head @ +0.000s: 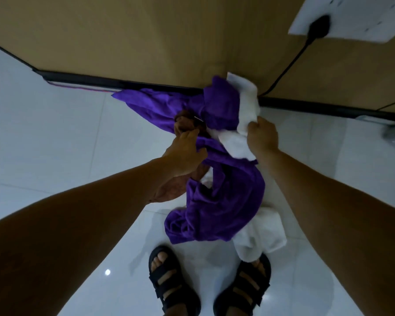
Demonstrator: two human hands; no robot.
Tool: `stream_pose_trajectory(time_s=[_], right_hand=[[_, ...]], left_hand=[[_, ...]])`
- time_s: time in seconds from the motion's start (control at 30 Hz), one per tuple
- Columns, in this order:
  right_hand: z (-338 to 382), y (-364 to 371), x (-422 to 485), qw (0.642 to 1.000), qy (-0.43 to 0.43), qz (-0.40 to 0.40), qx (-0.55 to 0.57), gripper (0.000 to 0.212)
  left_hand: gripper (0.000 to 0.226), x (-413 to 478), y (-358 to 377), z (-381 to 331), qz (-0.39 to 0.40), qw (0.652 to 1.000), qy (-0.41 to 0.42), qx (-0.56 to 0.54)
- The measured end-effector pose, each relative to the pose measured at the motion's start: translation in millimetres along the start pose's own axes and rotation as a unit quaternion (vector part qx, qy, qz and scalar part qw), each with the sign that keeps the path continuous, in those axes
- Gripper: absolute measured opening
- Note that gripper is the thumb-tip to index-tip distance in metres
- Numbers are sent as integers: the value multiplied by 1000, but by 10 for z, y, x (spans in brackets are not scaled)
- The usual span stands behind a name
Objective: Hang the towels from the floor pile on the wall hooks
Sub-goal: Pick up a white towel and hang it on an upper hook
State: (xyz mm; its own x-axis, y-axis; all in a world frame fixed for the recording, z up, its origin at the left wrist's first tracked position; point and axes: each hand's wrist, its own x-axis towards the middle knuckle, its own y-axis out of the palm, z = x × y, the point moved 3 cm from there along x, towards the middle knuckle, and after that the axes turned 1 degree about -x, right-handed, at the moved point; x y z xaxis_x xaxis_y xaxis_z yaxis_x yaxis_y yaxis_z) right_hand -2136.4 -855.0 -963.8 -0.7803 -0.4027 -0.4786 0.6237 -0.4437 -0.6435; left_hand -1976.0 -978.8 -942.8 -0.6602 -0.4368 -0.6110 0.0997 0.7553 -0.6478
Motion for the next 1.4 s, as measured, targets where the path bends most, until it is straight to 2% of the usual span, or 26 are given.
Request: stream_pose_trajectory(time_s=[0.1, 0.2, 0.33, 0.43, 0.53, 0.57, 0.7, 0.8, 0.87, 0.93, 1.0, 1.07, 1.1, 1.13, 1.2, 1.23, 1.27, 1.37, 1.4], right_hand=[[318, -499, -609, 998, -57, 10, -24, 35], [754, -1059, -1116, 987, -143, 36, -60, 34], [1464, -1885, -1730, 967, -227, 99, -58, 36], [1985, -2561, -2110, 960, -249, 130, -17, 41], [2427, -3244, -2459, 955, -272, 117, -24, 36], [2556, -3448, -2566, 953, -284, 101, -31, 37], [3085, -4164, -2992, 943, -332, 29, -13, 37], [3408, -4582, -3293, 942, -335, 6, 0, 22], [3557, -4768, -3496, 945, -323, 44, -12, 17], [3609, -4884, -3650, 942, -300, 89, -124, 24], [3595, -5064, -3747, 943, -253, 71, -205, 29], [3603, -5323, -3851, 968, -211, -42, -132, 35], [3659, -5428, -3947, 967, -218, -110, -67, 34], [3738, -5464, -4039, 960, -239, -140, -33, 31], [3982, -5361, -4298, 957, -279, -68, -41, 30], [4088, -5272, -4435, 956, -290, -22, -32, 28], [4173, -5239, -4541, 955, -298, -15, -3, 25], [4293, -5420, -4765, 940, -297, -111, 127, 24], [4278, -5479, -4831, 934, -293, -115, 170, 20]], left_hand=[[74, -444, -398, -378, 5, 1000, 5, -14], [75, -866, -915, -859, 2, 999, 39, -11], [71, -1487, -1653, -1707, 22, 991, 131, -23], [61, -1927, -2108, -2221, 49, 981, 188, -10], [21, -2407, -2575, -2643, 44, 979, 199, 2], [15, -2574, -2733, -2775, 35, 979, 201, -6], [30, -3172, -3334, -3231, -17, 977, 207, -45], [33, -3573, -3725, -3461, -48, 974, 215, -41], [37, -3829, -3910, -3565, -41, 972, 231, -29], [31, -4035, -4083, -3650, -61, 965, 250, -45], [17, -4235, -4298, -3717, -103, 955, 235, -148], [8, -4409, -4441, -3739, -112, 944, 216, -223], [13, -4493, -4515, -3755, -102, 954, 209, -188], [20, -4530, -4534, -3779, -73, 970, 205, -108], [38, -4667, -4529, -3866, -9, 977, 210, 17], [46, -4742, -4532, -3937, 16, 974, 227, 18], [47, -4819, -4548, -4030, 31, 967, 252, -6], [15, -5085, -4676, -4270, 9, 942, 304, -144], [11, -5142, -4741, -4321, -8, 929, 307, -205]])
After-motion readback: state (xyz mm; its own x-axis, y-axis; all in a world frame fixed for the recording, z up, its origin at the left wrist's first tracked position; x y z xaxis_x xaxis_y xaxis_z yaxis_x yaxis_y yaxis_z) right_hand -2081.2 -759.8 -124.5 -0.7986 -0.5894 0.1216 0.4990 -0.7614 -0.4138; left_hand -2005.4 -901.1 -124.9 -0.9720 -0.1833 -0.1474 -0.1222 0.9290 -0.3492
